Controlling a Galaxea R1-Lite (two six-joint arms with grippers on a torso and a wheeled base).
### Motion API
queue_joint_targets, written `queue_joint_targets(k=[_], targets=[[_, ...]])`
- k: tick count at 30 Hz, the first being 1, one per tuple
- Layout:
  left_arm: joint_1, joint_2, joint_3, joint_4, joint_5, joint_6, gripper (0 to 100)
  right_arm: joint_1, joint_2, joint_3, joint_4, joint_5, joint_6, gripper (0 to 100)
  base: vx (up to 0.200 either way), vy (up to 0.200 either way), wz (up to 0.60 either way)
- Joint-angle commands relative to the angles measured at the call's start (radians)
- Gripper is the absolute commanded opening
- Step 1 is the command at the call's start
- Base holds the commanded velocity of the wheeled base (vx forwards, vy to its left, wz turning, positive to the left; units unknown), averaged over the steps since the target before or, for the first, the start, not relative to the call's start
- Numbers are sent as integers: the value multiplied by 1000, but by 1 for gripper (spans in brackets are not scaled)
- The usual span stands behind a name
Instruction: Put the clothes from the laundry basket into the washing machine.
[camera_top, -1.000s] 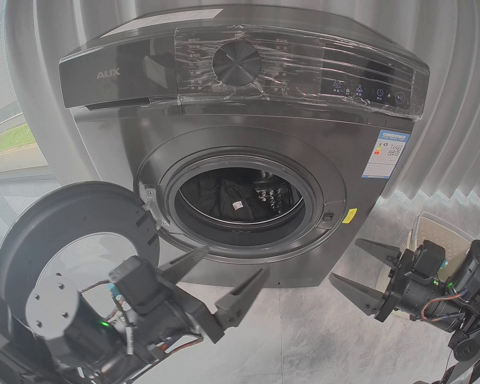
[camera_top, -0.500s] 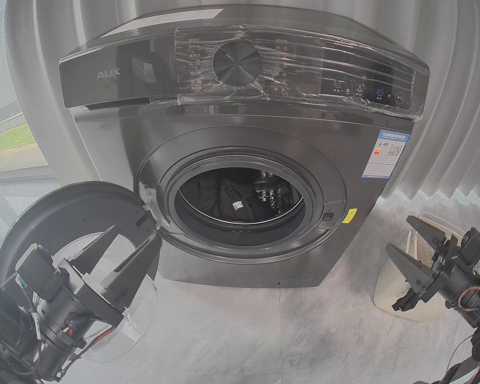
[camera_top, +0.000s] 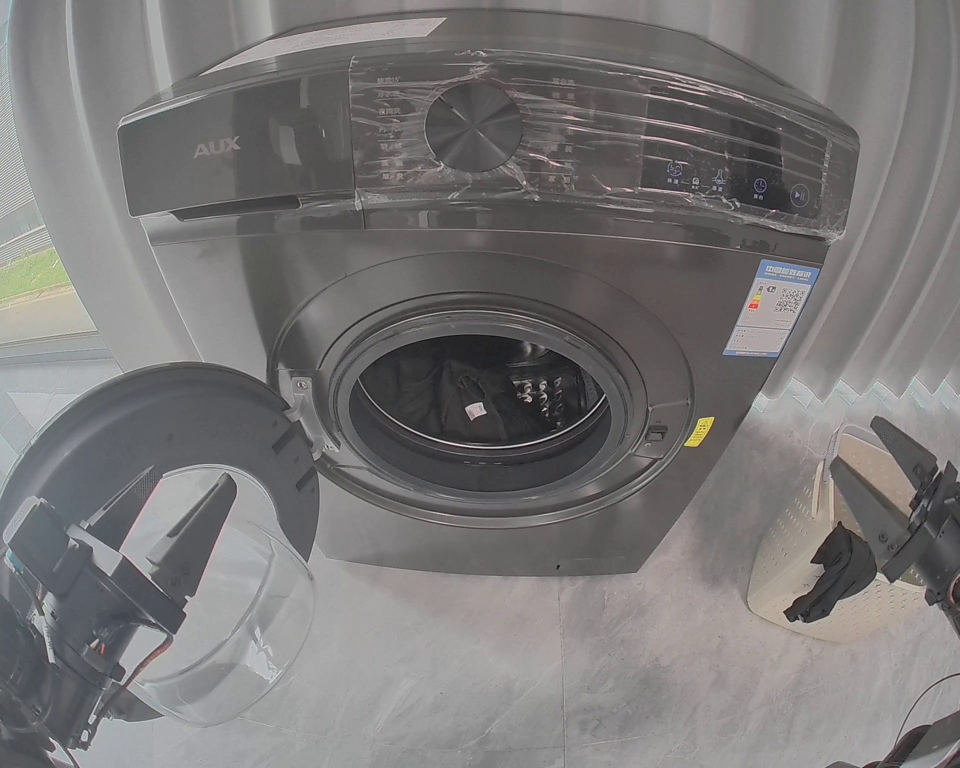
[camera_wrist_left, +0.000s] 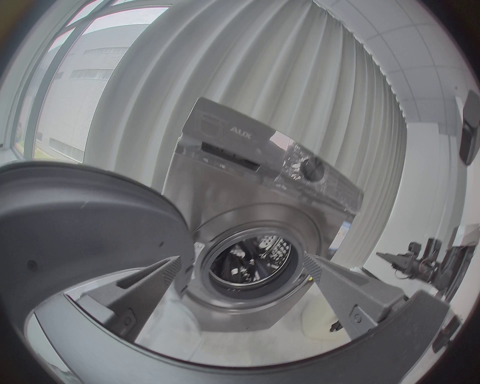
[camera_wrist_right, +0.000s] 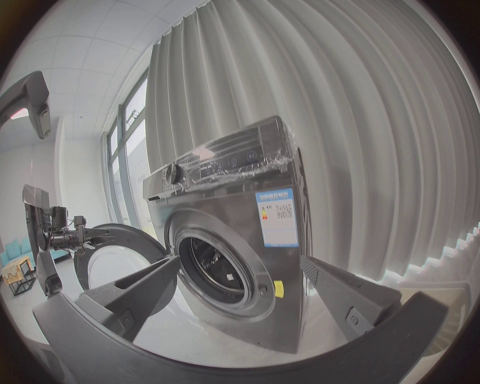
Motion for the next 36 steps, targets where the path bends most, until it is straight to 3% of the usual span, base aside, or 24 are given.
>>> queue_joint_targets(k=[1,6,11,16,26,27,31,36], targets=[[56,-106,18,155,-3,46,100,-14,-207,18,180,-1,-41,100,0,0,0],[99,-205,18,320,-11,46,100,-55,-392,18,403,4,-48,100,0,0,0],[152,-323,18,460,-18,49,100,-101,-529,18,532,6,-50,100,0,0,0],[194,-484,18,662,-77,49,100,-166,-704,18,685,6,-50,100,0,0,0],[314,-651,18,782,-83,54,100,-227,-934,18,912,7,-55,100,0,0,0],[333,-665,18,799,-84,65,100,-228,-984,18,966,7,-56,100,0,0,0],[383,-719,18,830,-114,88,100,-244,-1110,18,1099,7,-56,100,0,0,0],[430,-811,18,932,-150,86,100,-274,-1182,18,1216,4,-55,100,0,0,0]])
